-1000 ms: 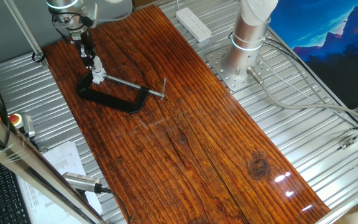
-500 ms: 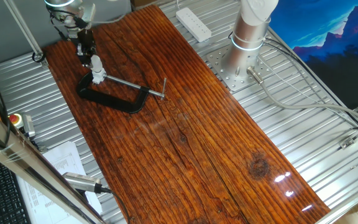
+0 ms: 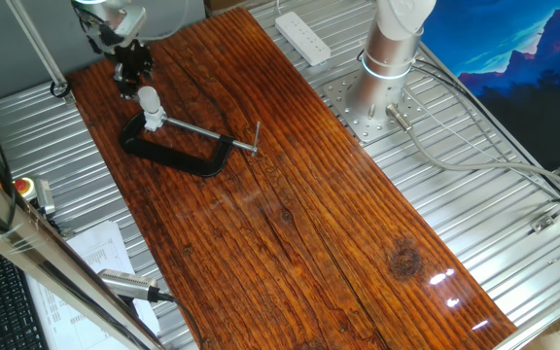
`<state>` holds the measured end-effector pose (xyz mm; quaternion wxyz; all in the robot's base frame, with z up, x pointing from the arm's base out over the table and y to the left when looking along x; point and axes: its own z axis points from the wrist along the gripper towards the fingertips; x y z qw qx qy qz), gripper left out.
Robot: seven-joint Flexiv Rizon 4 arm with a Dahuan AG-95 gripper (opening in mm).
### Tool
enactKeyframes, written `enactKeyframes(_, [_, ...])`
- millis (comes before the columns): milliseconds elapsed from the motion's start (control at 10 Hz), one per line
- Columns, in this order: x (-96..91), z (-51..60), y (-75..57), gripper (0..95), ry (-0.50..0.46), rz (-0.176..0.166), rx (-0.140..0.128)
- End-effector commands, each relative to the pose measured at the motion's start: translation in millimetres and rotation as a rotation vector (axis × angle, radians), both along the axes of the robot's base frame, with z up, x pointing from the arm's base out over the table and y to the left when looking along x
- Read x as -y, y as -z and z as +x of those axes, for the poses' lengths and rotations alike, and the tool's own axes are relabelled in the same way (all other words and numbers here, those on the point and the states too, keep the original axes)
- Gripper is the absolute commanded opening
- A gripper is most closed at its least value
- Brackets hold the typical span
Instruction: Take out the light bulb by rotating it
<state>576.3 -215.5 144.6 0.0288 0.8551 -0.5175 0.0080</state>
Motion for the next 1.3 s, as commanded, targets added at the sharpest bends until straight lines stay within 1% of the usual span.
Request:
enactKeyframes(100, [1.5, 0.9, -4.1, 57.0, 0.573, -0.005, 0.070])
enactKeyframes(400, [2.0, 0.9, -3.4, 57.0, 0.788, -0.012, 0.078])
enactKeyframes(500, [2.1, 0.8, -1.2, 57.0, 0.881, -0.020, 0.087])
enactKeyframes(700, [2.5, 0.7, 5.9, 57.0, 1.039, -0.001, 0.088])
enactKeyframes(900, [2.5, 0.5, 9.2, 57.0, 1.145, 0.012, 0.082])
enactKeyframes(1000, [2.5, 0.5, 9.2, 57.0, 1.222, 0.012, 0.073])
enactKeyframes(1100, [2.5, 0.4, 9.6, 57.0, 1.278, 0.007, 0.066])
enactKeyframes(1200, [2.6, 0.0, 10.4, 38.0, 1.365, 0.011, 0.057])
enactKeyframes(1300, [2.6, -0.4, 10.5, 38.0, 1.450, 0.018, 0.053])
